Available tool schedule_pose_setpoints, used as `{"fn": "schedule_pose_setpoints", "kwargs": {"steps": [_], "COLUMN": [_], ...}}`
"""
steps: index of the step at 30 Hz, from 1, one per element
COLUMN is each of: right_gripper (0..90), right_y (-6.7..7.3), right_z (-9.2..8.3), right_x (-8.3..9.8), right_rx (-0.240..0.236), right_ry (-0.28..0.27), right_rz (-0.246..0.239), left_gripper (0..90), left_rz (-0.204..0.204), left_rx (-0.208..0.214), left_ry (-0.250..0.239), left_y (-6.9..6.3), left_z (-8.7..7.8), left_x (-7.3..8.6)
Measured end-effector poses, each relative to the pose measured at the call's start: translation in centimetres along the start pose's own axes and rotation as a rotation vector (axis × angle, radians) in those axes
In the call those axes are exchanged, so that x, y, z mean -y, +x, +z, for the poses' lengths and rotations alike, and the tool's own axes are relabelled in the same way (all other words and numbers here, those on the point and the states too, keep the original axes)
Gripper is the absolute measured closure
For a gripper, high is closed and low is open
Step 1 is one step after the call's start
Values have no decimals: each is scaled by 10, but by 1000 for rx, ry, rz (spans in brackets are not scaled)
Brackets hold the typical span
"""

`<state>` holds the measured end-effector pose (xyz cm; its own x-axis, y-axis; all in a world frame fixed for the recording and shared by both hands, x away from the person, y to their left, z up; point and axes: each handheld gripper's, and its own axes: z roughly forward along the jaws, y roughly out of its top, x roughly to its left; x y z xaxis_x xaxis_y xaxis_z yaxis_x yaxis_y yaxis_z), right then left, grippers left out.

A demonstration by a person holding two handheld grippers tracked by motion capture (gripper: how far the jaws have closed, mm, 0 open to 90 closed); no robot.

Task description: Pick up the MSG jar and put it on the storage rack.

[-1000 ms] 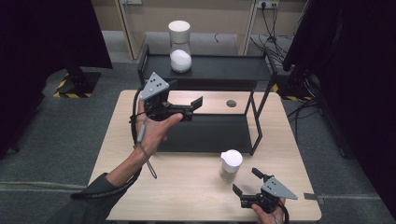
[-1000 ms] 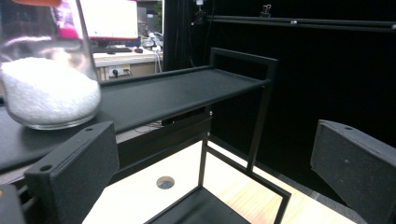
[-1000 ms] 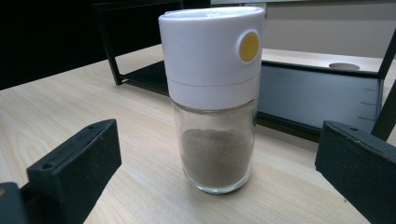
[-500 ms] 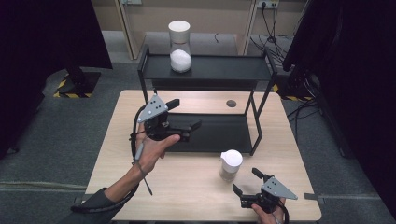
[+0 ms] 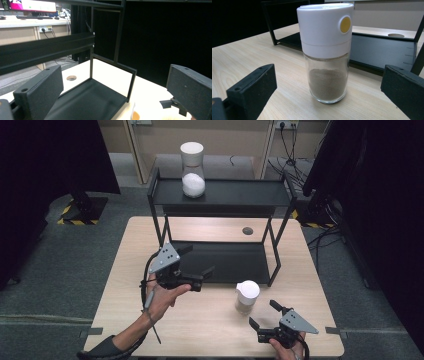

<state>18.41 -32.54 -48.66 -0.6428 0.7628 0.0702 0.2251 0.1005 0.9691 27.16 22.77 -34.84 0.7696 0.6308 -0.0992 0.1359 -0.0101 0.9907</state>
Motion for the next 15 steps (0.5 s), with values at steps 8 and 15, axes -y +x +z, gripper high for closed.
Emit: {"fn": "schedule_pose_setpoints", "kwargs": {"steps": [8, 15], "right_gripper": [6, 6], "right_y": [0, 0], "right_z": [0, 0], "right_x": [0, 0], "right_rx": [1, 1], "right_ry": [-1, -1], "right_rz": [0, -2], "left_gripper": [2, 2], "left_rz": [-16, -46], "left_rx": [6, 9], "left_ry": [0, 13], "left_y": [4, 6], "left_z": [-5, -6], "left_x": [24, 50]}}
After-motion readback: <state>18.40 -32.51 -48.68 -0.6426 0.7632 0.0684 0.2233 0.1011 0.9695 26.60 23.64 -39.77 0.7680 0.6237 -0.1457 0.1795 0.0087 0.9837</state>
